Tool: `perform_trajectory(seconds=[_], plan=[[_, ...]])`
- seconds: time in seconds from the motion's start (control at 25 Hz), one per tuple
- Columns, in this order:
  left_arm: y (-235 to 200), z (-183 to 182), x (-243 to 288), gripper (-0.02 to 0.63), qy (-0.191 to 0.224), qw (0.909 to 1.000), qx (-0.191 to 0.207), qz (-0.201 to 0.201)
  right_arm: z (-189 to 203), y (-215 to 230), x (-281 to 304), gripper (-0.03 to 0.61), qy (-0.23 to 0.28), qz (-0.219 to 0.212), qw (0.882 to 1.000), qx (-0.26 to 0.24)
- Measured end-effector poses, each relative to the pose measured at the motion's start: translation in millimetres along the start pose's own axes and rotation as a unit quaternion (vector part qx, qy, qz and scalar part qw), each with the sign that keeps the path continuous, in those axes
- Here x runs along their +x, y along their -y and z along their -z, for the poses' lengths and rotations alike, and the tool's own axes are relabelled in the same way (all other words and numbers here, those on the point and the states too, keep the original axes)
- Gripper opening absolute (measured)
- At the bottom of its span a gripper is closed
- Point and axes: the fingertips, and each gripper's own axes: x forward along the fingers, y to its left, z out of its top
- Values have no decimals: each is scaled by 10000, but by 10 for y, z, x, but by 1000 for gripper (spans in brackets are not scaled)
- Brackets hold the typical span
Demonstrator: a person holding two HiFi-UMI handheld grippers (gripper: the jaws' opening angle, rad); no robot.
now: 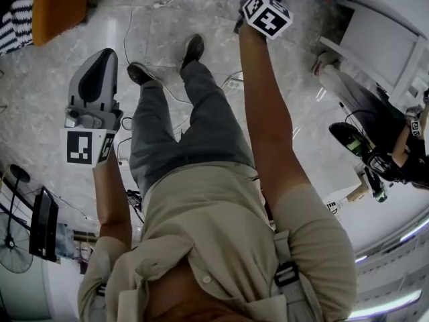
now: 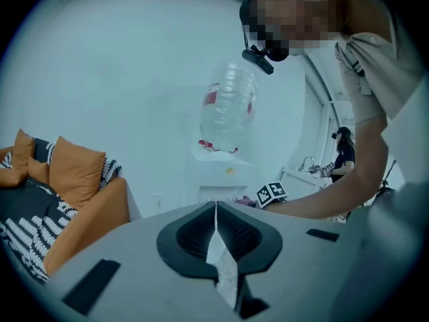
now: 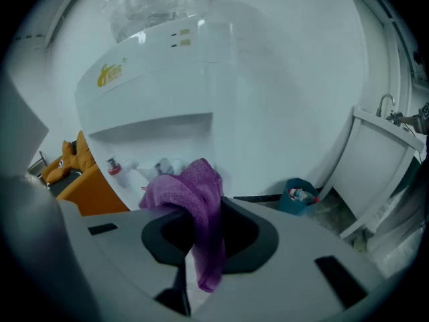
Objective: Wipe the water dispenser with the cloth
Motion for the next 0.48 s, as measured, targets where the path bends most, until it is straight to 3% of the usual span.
perform_trajectory(seconds=[0.24,0.48], plan=[[-63,117,5,25,-28,9999,-73,-90,-5,140,190,86,-1,111,9997,-194],[-311,334,-275,24,-30,9981,-247,-555,340,-508,561,84,-263,-234,9986,-400]])
